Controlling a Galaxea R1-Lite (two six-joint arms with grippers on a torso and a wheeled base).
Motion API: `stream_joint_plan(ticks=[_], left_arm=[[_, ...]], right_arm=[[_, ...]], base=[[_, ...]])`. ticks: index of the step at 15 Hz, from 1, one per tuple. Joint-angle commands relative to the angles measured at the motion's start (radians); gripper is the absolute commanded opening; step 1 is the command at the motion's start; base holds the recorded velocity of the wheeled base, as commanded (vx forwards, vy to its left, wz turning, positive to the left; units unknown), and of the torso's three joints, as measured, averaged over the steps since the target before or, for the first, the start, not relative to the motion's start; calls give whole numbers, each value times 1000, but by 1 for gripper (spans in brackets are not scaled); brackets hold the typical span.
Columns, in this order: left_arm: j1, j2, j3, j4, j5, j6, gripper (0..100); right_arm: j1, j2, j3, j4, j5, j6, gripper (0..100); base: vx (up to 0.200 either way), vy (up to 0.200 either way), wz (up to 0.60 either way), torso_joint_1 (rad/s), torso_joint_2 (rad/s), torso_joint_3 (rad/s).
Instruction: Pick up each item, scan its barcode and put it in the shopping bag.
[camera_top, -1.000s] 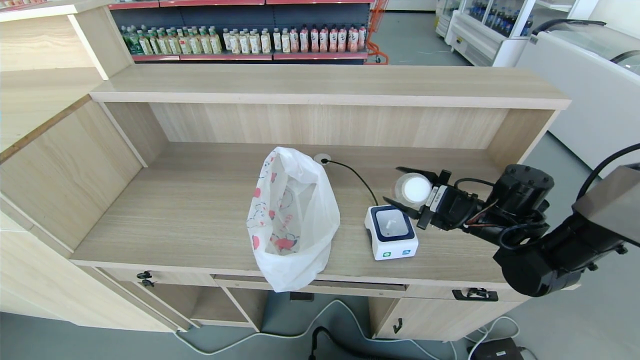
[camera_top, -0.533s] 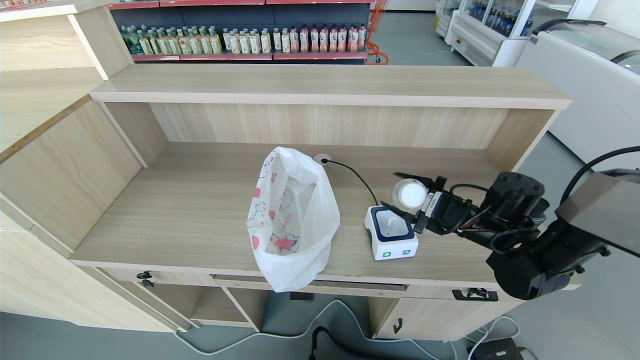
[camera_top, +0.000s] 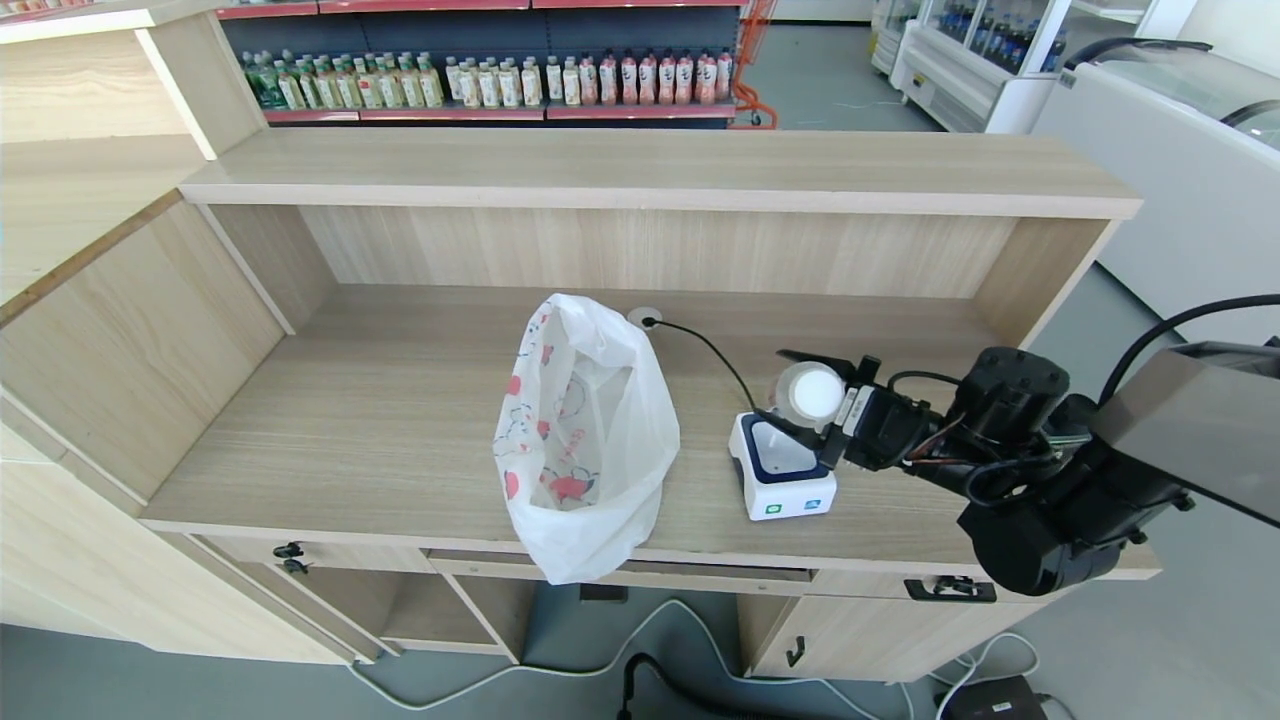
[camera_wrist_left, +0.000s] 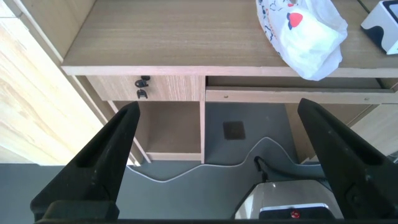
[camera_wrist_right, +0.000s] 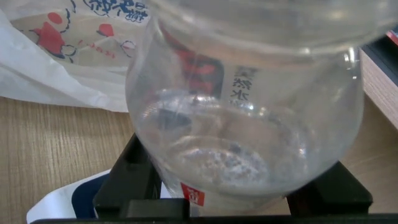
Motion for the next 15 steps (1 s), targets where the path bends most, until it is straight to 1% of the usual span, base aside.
stream_joint_plan(ticks=[1,3,11,15], left_arm=[[0,0,0,0,0,0,100],[0,0,0,0,0,0,100],[0,0,0,0,0,0,100],[0,0,0,0,0,0,100]], right_arm=[[5,15,-10,-13,2,10,0],[10,38,-18,-48,7,37,0],[11,59,-22,-48,7,46,0],[11,73,-51,-48,8,59,0]], base=[[0,0,0,0,0,0],[0,0,0,0,0,0],[0,0,0,0,0,0],[0,0,0,0,0,0]])
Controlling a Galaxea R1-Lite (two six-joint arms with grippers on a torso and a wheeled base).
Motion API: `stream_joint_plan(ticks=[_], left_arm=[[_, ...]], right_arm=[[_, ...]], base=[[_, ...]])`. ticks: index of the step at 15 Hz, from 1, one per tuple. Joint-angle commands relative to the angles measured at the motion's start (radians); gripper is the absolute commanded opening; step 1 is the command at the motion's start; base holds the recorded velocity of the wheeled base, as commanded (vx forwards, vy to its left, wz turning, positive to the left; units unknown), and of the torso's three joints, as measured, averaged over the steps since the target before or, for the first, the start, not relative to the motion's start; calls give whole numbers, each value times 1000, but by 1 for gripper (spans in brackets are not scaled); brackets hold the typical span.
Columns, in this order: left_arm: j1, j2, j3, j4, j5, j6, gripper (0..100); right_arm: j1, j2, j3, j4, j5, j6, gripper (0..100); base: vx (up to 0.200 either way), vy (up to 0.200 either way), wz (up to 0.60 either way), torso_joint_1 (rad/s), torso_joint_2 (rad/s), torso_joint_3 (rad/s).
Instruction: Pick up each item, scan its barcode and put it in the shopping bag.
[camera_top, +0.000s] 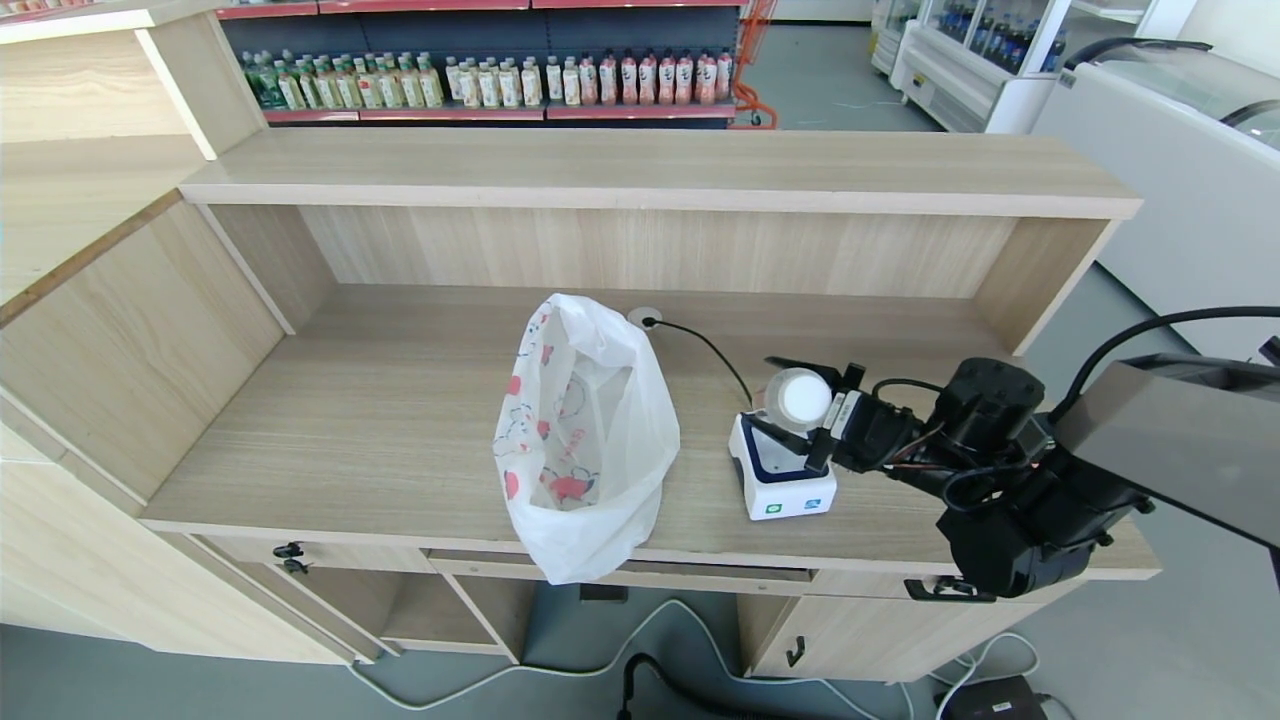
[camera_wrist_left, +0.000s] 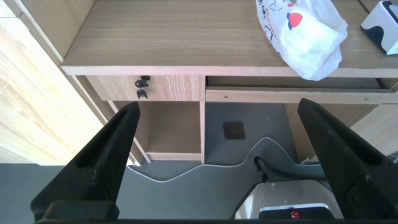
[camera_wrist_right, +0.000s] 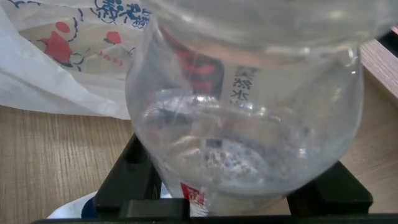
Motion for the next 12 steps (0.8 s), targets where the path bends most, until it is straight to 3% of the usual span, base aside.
stream_joint_plan(ticks=[1,7,12], left_arm=[[0,0,0,0,0,0,100],[0,0,0,0,0,0,100],[0,0,0,0,0,0,100]], right_arm=[[0,8,-17,-1,0,3,0],[0,13,-17,-1,-2,7,0],[-1,-128,-22,-1,-52,198,0]], base=[[0,0,0,0,0,0],[0,0,0,0,0,0],[0,0,0,0,0,0]])
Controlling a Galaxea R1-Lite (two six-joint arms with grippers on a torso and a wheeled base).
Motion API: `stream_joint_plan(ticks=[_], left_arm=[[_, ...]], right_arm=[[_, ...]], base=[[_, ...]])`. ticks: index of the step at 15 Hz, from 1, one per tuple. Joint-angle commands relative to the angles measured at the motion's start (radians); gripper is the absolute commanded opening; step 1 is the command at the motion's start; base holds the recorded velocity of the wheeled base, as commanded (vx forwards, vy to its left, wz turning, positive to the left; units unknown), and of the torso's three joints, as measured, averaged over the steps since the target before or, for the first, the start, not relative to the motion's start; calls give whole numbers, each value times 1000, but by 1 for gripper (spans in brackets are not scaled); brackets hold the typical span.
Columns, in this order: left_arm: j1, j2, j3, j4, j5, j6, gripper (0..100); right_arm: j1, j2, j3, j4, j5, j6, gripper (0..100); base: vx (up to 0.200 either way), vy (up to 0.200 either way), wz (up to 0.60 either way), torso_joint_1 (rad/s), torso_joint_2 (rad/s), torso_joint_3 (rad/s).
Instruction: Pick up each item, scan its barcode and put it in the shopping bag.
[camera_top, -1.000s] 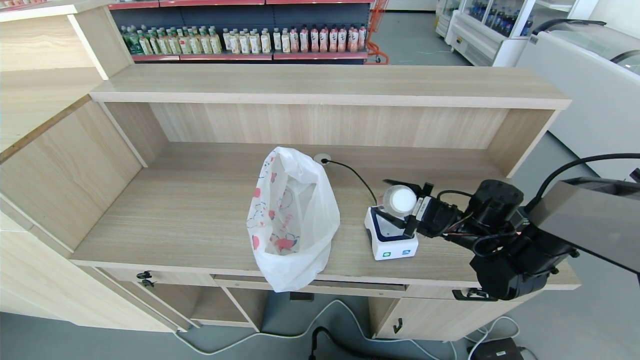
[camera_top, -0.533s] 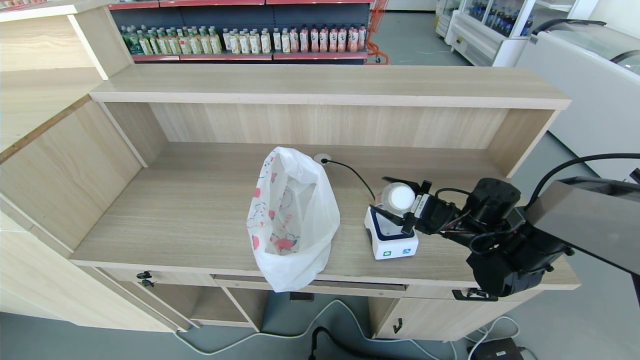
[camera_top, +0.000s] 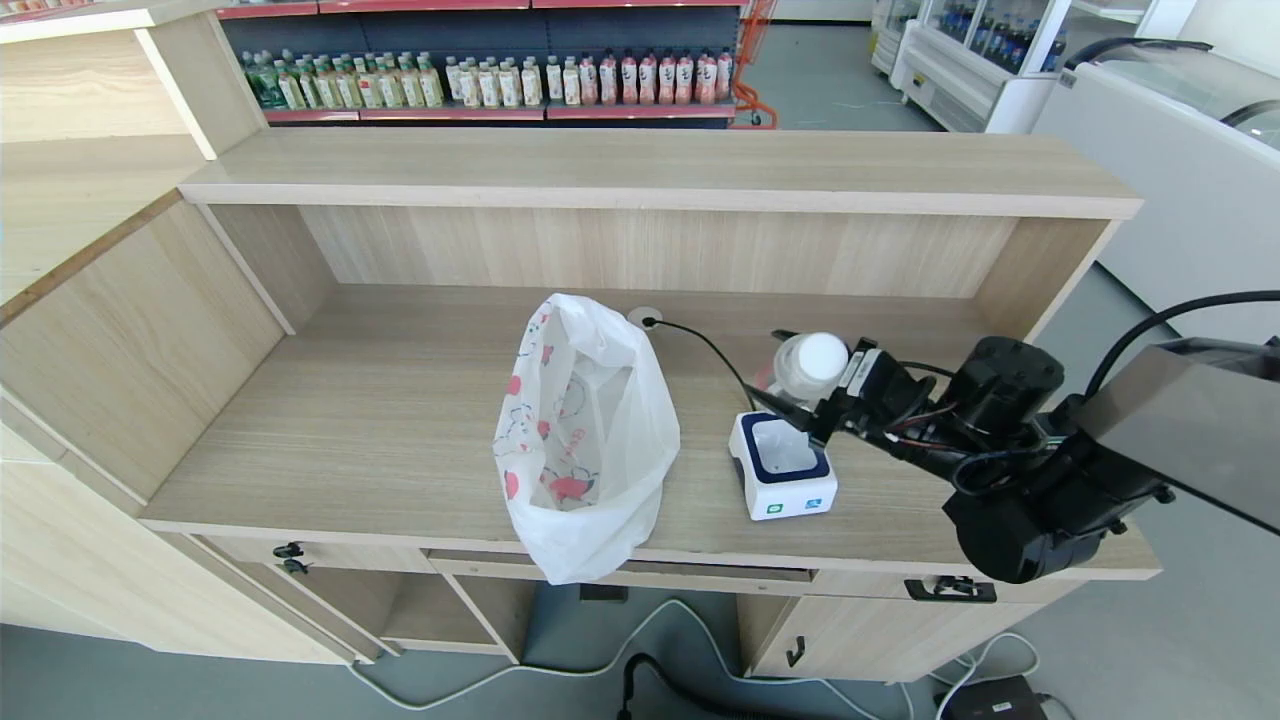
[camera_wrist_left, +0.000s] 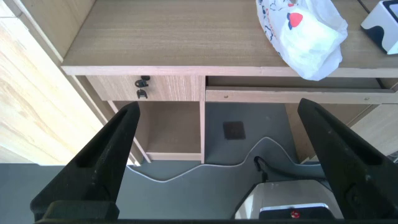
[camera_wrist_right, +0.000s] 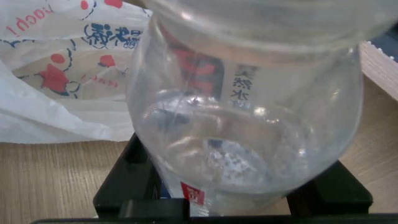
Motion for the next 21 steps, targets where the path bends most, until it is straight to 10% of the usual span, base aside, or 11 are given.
stream_joint_plan(ticks=[1,8,21], left_arm=[[0,0,0,0,0,0,100],[0,0,0,0,0,3,100],[0,0,0,0,0,7,100]], right_arm=[[-14,-111,-1,-3,-72,72,0],[-80,-154,10,-3,-170,177,0],[1,-198,24,5,-170,312,0]], base=[[0,0,0,0,0,0],[0,0,0,0,0,0],[0,200,0,0,3,0]])
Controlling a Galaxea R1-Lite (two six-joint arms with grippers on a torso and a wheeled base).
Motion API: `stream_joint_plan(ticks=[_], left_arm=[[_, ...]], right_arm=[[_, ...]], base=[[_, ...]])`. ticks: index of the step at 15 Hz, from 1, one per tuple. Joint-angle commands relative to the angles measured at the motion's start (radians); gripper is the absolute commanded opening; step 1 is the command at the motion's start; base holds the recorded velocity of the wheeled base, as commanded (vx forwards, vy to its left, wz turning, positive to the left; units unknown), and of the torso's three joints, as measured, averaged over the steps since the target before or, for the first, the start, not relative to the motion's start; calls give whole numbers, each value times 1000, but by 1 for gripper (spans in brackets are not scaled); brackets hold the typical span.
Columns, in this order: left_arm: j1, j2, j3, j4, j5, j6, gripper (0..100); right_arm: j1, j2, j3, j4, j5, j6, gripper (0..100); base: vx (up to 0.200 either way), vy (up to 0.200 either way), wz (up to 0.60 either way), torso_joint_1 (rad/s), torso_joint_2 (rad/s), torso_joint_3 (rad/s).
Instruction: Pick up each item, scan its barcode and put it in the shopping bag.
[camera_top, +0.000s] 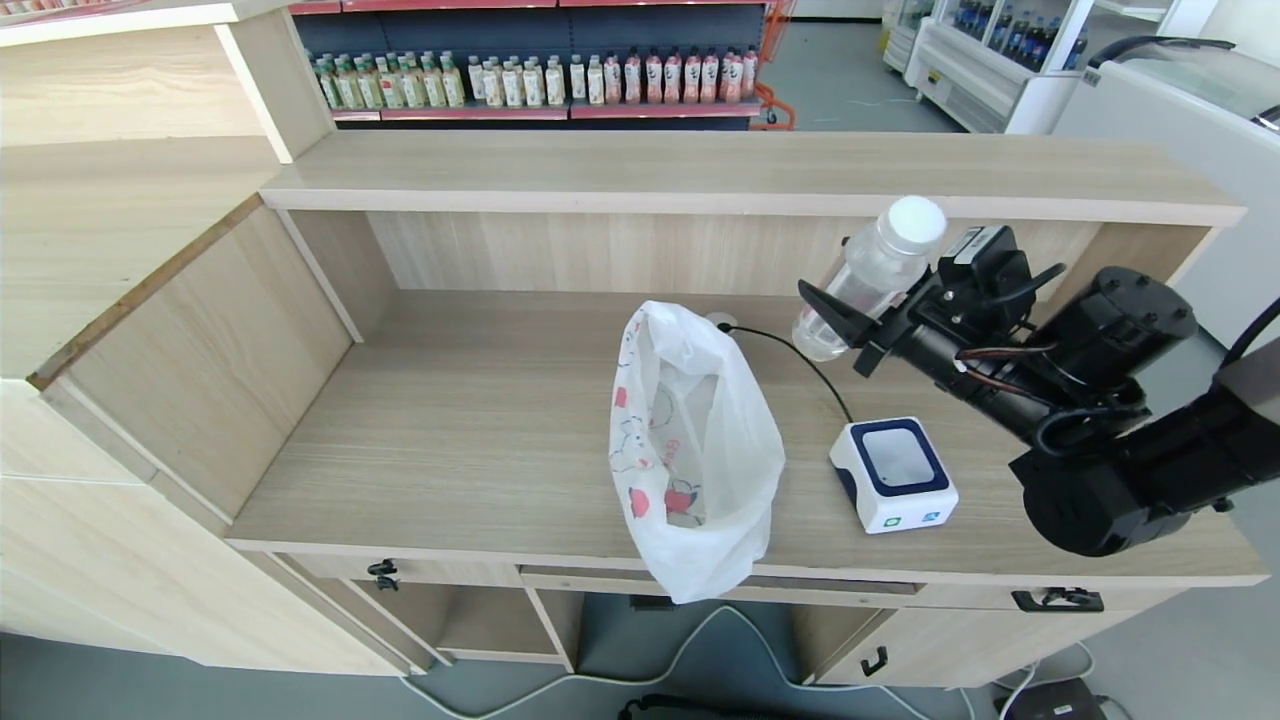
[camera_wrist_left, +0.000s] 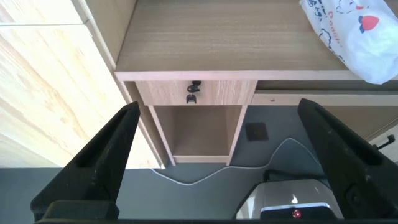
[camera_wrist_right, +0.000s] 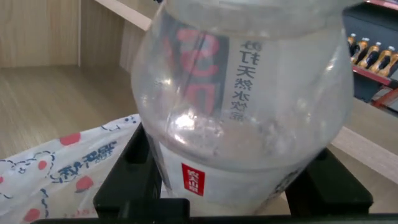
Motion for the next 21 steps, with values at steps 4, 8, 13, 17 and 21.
stream_joint_plan(ticks=[4,8,13,17,21], left_arm=[[0,0,0,0,0,-7,100],[0,0,0,0,0,-9,100],[0,0,0,0,0,-7,100],[0,0,0,0,0,-9,100],[0,0,0,0,0,-7,100]], right_arm=[[31,13,13,22,-1,25,0],[32,25,114,22,-56,89,0],[45,99,157,11,-107,157,0],[74,174,205,-6,-118,215,0],[94,266,151,-6,-118,215,0]], base=[[0,100,0,4,2,1],[0,0,0,0,0,0],[0,0,0,0,0,0],[0,0,0,0,0,0],[0,0,0,0,0,0]])
